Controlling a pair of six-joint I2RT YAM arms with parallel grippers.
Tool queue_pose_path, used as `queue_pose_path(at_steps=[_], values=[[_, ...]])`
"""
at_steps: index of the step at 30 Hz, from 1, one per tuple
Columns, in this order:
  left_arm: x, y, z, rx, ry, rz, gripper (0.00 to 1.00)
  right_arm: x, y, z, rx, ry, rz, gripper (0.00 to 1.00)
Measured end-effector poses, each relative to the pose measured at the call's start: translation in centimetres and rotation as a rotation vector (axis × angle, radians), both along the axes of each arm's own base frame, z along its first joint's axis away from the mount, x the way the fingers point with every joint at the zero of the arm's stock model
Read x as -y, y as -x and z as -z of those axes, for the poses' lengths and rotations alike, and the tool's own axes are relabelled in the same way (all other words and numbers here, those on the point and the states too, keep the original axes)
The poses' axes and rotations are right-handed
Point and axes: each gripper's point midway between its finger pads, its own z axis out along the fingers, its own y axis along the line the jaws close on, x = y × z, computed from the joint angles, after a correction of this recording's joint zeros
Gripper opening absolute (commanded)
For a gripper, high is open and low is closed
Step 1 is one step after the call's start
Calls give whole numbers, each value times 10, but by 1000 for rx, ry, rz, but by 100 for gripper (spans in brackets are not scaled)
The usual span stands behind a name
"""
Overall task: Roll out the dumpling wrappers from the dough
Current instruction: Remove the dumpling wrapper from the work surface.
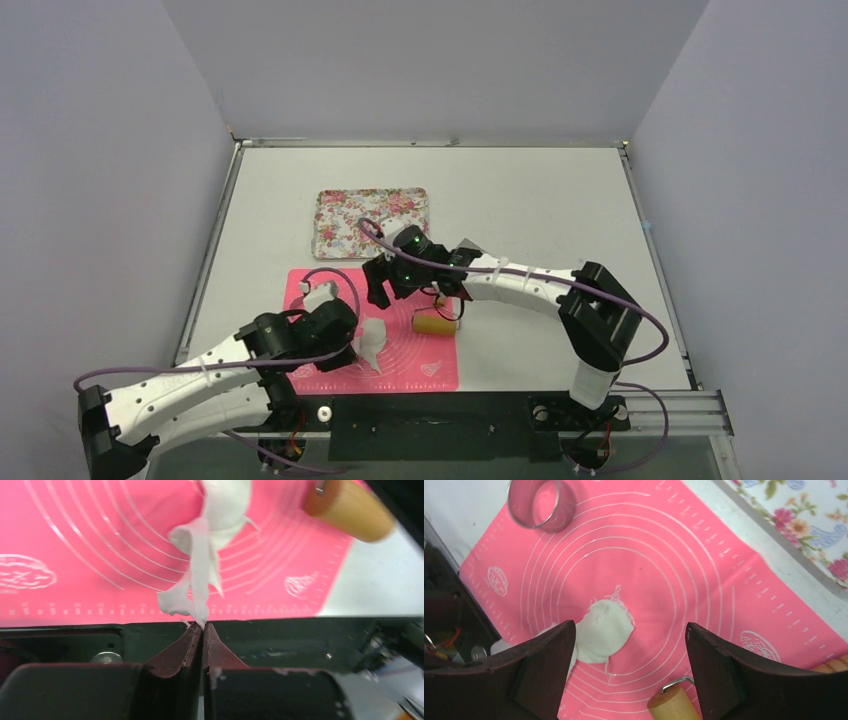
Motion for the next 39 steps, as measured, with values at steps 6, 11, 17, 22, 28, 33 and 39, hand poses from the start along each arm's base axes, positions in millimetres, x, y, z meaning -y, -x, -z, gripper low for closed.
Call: queue_pose_path(at_steps=[6,11,17,22,28,33,39], values=[[-17,-8,20,-65,-203,-77,0,-15,47,10,68,81,-176,76],[-27,-11,30,-100,-275,-112,0,-9,56,52,59,209,-204,76],[-37,-21,35,-121,-264,-192,28,-11,55,73,59,257,-199,76],[-48,-28,35,-119,-230,-254,38,-18,54,72,63,246,-191,76],[-47,-41,30,-96,-169,-278,41,-22,53,74,58,232,-171,76],[-41,-60,43,-108,-111,-301,46,-24,53,73,46,221,-149,76],[-44,-66,71,-182,-162,-304,49,-23,48,74,40,211,-97,76]])
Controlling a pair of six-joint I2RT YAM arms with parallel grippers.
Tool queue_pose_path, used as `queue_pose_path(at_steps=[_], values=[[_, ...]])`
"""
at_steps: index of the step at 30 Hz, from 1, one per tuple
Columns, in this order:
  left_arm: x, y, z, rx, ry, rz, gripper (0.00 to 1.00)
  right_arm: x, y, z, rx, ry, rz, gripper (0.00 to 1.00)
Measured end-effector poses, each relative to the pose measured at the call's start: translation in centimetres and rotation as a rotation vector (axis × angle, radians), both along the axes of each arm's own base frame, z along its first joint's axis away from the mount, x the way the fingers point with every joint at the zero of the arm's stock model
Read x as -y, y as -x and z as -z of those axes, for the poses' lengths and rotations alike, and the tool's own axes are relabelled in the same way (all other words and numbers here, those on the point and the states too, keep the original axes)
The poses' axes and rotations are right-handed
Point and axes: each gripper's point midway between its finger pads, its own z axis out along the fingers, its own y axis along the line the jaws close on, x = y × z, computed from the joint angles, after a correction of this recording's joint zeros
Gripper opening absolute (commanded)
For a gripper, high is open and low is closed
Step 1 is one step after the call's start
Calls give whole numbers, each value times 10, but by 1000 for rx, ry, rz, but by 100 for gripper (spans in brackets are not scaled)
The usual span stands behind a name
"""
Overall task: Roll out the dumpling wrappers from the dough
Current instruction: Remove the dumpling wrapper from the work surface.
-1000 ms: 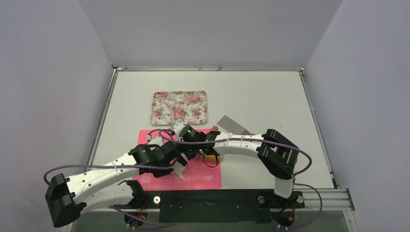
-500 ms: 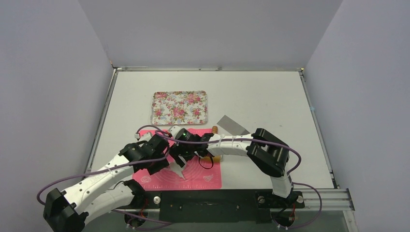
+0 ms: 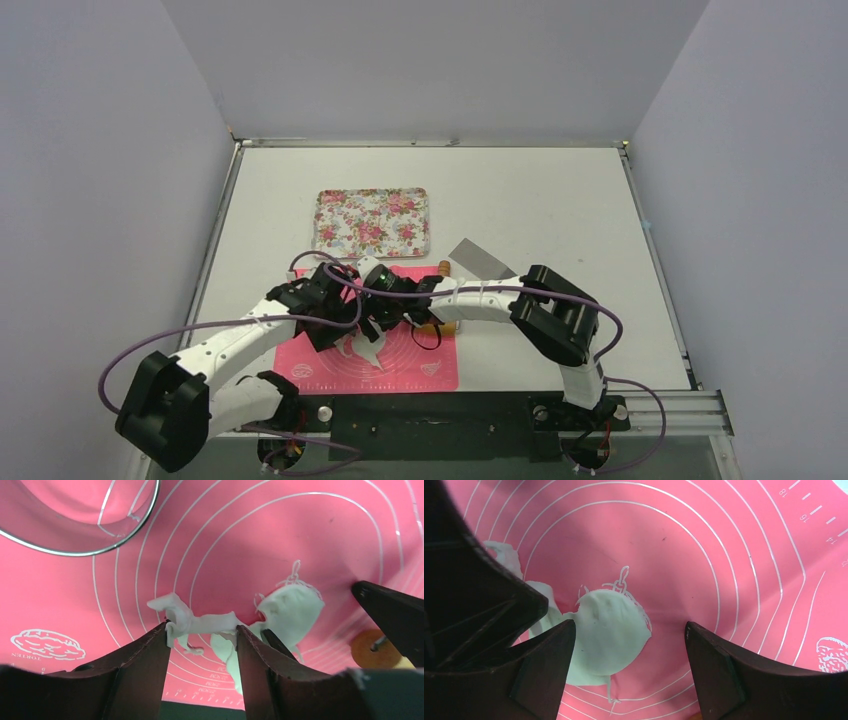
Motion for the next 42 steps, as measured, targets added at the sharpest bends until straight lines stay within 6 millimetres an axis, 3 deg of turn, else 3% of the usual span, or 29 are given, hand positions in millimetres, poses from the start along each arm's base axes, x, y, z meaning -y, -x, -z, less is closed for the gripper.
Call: queue_pose_path(at_steps=[7,13,24,34,42], values=[[-1,-2,13,-38,-38,19,51,-1,-4,0,-5,-30,40,76],[0,-4,13,-35,-36,14,51,-2,-4,0,-3,-36,46,76],[-8,-20,-17,126,-2,-88,52,-2,-4,0,22,-50,46,76],[-7,-14,11,6,-54,-94,48,-2,-5,0,18,-55,69,76],[-3,-14,15,-1,-120,-82,45,-2,-7,-1,4,-78,121,76]])
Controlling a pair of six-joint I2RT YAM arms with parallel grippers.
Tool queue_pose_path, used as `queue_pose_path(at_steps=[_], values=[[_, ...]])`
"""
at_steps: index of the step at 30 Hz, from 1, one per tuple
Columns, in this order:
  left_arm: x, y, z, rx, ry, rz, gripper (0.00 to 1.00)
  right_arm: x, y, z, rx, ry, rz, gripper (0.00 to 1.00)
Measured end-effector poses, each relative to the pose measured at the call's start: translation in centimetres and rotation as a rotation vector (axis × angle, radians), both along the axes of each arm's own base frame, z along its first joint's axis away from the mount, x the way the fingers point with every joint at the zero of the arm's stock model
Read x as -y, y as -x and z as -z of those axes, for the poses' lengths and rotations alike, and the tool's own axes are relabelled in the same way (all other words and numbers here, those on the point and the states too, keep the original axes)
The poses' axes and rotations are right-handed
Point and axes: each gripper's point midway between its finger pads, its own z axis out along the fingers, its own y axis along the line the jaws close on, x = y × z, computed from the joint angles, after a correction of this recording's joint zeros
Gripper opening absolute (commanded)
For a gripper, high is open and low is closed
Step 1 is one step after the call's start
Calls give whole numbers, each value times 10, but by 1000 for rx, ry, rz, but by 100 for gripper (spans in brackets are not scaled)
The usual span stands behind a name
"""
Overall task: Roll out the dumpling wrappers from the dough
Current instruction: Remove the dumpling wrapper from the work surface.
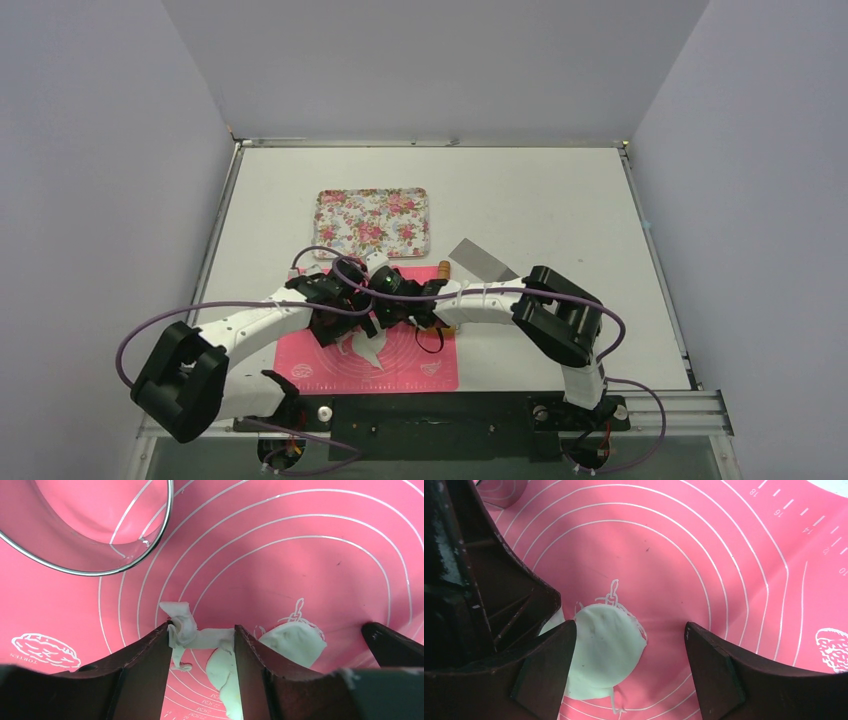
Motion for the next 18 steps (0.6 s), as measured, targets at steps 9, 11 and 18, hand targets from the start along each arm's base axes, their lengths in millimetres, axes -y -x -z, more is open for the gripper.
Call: queue_pose_path(at_steps=[9,11,18], values=[[4,-4,1,-51,-102,15,11,5,-7,0,-4,-13,72,76],[5,-5,1,-58,-120,22,0,7,-9,0,-5,-17,96,76],[0,1,-4,-63,-148,22,0,8,-8,0,8,-7,88,75]])
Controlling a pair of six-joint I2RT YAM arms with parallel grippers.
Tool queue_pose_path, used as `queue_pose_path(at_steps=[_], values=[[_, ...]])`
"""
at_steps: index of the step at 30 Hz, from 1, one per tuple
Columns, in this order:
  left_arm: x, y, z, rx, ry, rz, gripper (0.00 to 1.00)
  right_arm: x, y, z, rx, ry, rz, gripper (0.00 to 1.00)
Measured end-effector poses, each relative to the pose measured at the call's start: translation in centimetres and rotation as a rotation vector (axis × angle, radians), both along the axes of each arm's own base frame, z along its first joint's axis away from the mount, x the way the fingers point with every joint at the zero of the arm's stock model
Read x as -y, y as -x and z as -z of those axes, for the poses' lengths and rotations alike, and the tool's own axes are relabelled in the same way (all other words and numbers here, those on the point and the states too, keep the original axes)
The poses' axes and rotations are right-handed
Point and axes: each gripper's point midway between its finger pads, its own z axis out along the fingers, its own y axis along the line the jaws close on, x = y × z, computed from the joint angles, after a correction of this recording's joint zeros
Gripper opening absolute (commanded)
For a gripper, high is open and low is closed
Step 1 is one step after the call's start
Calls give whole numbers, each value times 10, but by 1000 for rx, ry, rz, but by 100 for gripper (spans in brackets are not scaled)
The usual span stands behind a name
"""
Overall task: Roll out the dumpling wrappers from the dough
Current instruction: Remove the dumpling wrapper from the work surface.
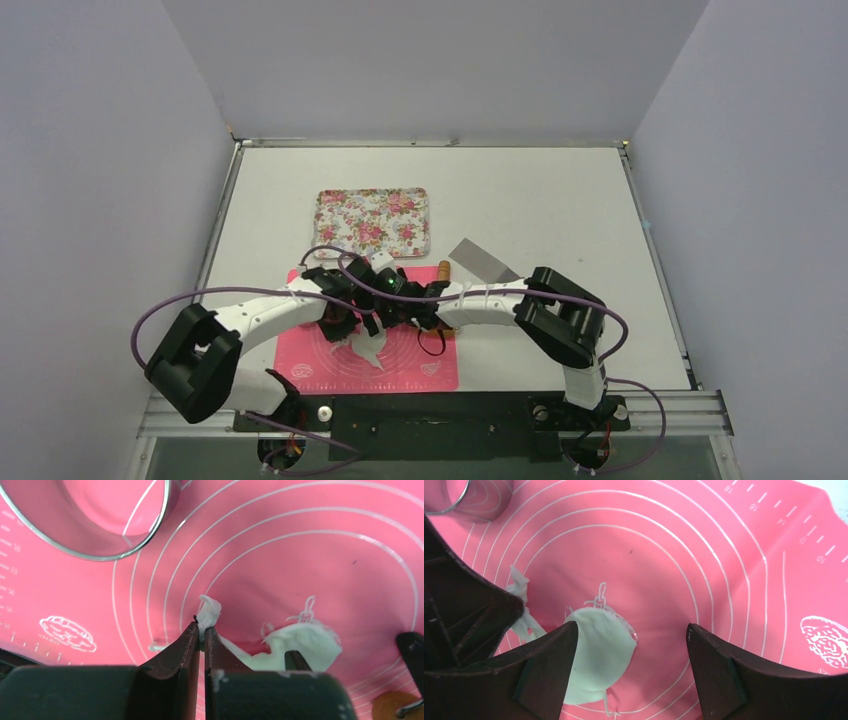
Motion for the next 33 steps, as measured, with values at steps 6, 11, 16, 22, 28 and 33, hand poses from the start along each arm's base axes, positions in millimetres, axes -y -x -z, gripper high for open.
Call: queue_pose_path(at_steps=[6,11,16,22,28,33], values=[[-15,33,-7,8,46,9,0,-14,27,-1,25,6,-132,75],[-9,47,-16,68,160,26,0,-18,40,2,50,34,-194,75],[1,46,-23,97,221,40,0,-17,39,3,89,58,-185,75],[8,51,-23,92,262,54,0,-2,43,2,94,88,-201,76],[12,52,-25,105,288,66,0,22,63,-35,76,60,-281,76],[13,53,-27,107,298,71,0,8,72,-70,39,-80,-307,62]])
